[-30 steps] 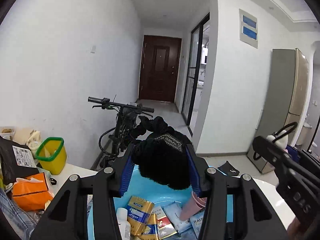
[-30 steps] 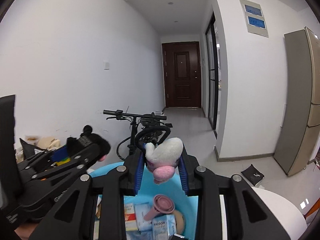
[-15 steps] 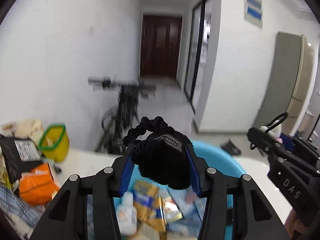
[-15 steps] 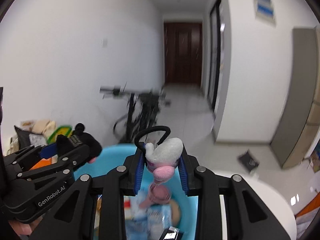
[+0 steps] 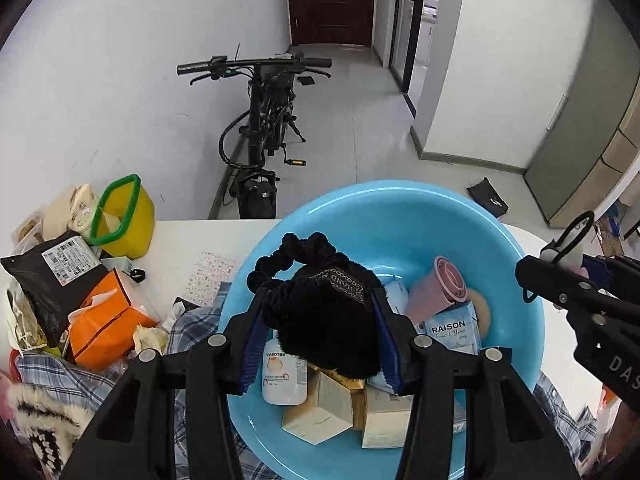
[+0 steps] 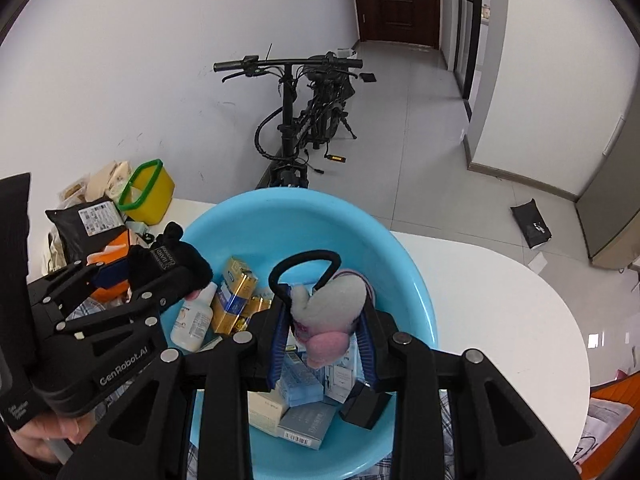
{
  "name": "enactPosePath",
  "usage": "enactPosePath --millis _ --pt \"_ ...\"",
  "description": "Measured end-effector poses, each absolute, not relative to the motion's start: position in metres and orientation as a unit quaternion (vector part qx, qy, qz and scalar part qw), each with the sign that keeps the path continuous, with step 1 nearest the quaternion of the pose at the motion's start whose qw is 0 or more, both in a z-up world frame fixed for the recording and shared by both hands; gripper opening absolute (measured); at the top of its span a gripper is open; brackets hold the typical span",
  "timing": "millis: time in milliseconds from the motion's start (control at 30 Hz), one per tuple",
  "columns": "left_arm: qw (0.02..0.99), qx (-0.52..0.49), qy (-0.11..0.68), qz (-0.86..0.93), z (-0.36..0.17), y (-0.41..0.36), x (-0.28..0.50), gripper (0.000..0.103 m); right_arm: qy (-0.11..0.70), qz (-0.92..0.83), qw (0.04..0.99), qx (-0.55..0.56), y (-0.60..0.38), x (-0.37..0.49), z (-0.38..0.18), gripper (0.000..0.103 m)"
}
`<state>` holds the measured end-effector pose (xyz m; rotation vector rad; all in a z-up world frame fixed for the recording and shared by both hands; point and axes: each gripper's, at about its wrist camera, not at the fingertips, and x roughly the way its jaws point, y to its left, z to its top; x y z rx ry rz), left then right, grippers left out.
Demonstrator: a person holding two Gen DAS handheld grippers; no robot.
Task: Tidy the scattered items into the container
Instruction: 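Open both tools to drop the pouch and hair tie into the basin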
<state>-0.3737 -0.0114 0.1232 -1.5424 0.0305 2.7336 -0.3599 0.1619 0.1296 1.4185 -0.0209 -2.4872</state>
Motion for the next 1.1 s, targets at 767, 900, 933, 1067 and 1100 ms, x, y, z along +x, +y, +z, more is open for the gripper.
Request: enactPosePath --millis 767,900,933,1067,1100 --pt "0.029 -0.542 0.003 0.840 0.044 -0.008 -0.399 0.078 -0.022 -0.819 0.147 0.554 0.152 -0.389 0.044 0.030" --pt "0.004 -0.523 0.023 0.852 0.050 -0.009 -0.396 0.086 -0.031 -0.822 0.143 0.550 0.155 -0.389 0.050 0.030" --pt "0.010 -0.528 0.016 0.849 0.049 -0.010 -0.396 0.086 -0.027 -0.823 0.142 0.550 0.155 -0.388 0.051 0.030" --pt "0.013 -0.533 0.007 0.846 0.051 -0.013 -0.394 0.086 -0.029 -0.824 0.138 0.548 0.156 -0.389 0.052 0.030" --pt "0.012 -0.532 0.007 0.846 0.052 -0.013 -0.394 0.086 -0.029 -0.825 0.137 0.548 0.156 -0.389 0.051 0.030"
